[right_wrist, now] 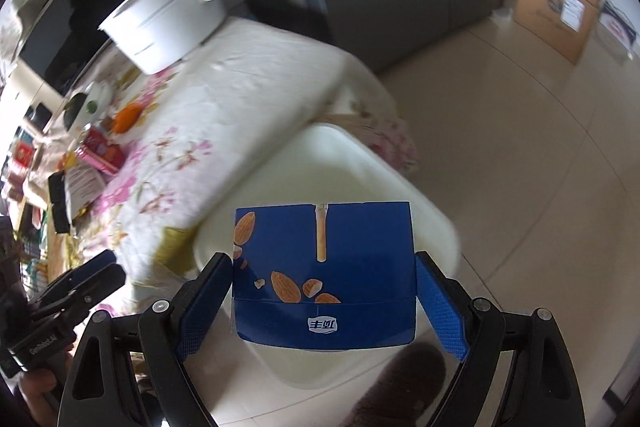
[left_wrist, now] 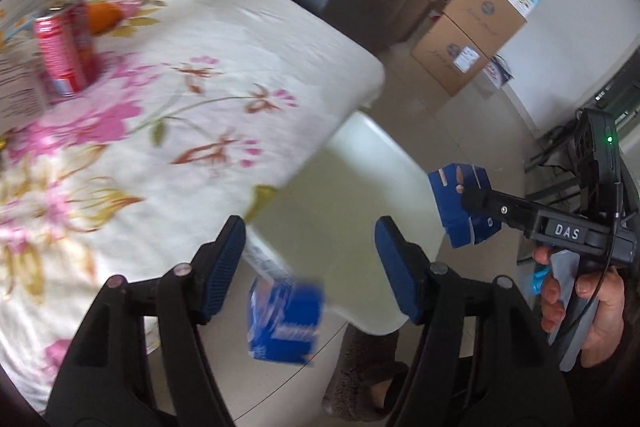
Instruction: Collect trash
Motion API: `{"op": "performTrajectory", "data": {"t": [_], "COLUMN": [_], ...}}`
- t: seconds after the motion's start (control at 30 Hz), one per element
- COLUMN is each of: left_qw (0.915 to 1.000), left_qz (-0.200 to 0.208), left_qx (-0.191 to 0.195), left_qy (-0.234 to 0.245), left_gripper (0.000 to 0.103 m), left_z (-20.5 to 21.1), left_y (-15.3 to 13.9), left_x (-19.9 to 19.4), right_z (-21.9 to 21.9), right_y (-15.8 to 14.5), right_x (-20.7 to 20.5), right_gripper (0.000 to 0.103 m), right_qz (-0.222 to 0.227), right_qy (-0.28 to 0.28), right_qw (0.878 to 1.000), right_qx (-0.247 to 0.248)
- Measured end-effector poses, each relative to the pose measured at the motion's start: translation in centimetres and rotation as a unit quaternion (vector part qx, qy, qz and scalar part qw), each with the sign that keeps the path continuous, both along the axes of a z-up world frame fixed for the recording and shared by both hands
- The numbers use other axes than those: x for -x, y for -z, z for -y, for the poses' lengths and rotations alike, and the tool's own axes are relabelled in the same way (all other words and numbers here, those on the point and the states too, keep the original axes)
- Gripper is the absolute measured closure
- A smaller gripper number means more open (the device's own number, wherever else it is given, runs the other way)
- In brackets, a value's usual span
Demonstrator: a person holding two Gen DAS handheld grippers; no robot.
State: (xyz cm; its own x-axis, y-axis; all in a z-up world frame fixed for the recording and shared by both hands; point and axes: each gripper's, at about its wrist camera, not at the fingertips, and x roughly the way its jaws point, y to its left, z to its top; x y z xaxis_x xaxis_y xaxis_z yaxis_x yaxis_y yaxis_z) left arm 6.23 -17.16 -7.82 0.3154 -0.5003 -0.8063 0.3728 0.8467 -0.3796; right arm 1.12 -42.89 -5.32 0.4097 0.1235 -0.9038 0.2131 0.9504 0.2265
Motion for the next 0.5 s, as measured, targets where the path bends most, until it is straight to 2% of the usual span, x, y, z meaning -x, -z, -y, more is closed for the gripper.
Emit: {"op": "performTrajectory", "data": {"t": [0.1,0.27,0.37,0.4,0.5], "left_qw": [0.9998,0.9994,0.9982,0.9973,0.9934], "left_qz": [-0.016,-0.021,-0.026,-0.032,-0.047], "left_qx": [-0.008,-0.027,-0.052,-0.064,-0.098], "left_qy": [-0.003,-0.012,-0.013,-0.017,-0.037], "left_gripper": [0.04,0.039,0.029,0.02,0.01], "left_z": [1.1,-0.5,-2.3,-2.9,-4.1], "left_y": [1.4,1.6,2.5,3.3,6.4], "left_x": [-0.5,0.7,2.6,3.4,6.1], "right_z": [1.1,1.9,1.8,1.6,1.0], "right_y": [0.2,0.2,0.2,0.2,0.8], "right_x": [0.5,0.6,0.6,0.7,0.9], "right_gripper": [0.012,0.012,0.012,0.012,0.012], "right_qz": [-0.005,-0.002,0.002,0.003,0.0], "right_qy": [0.007,0.013,0.006,0.001,-0.016], "right_qw": [1.0,1.0,1.0,1.0,1.0], "right_qx": [0.002,-0.004,-0.014,-0.016,-0.021]}}
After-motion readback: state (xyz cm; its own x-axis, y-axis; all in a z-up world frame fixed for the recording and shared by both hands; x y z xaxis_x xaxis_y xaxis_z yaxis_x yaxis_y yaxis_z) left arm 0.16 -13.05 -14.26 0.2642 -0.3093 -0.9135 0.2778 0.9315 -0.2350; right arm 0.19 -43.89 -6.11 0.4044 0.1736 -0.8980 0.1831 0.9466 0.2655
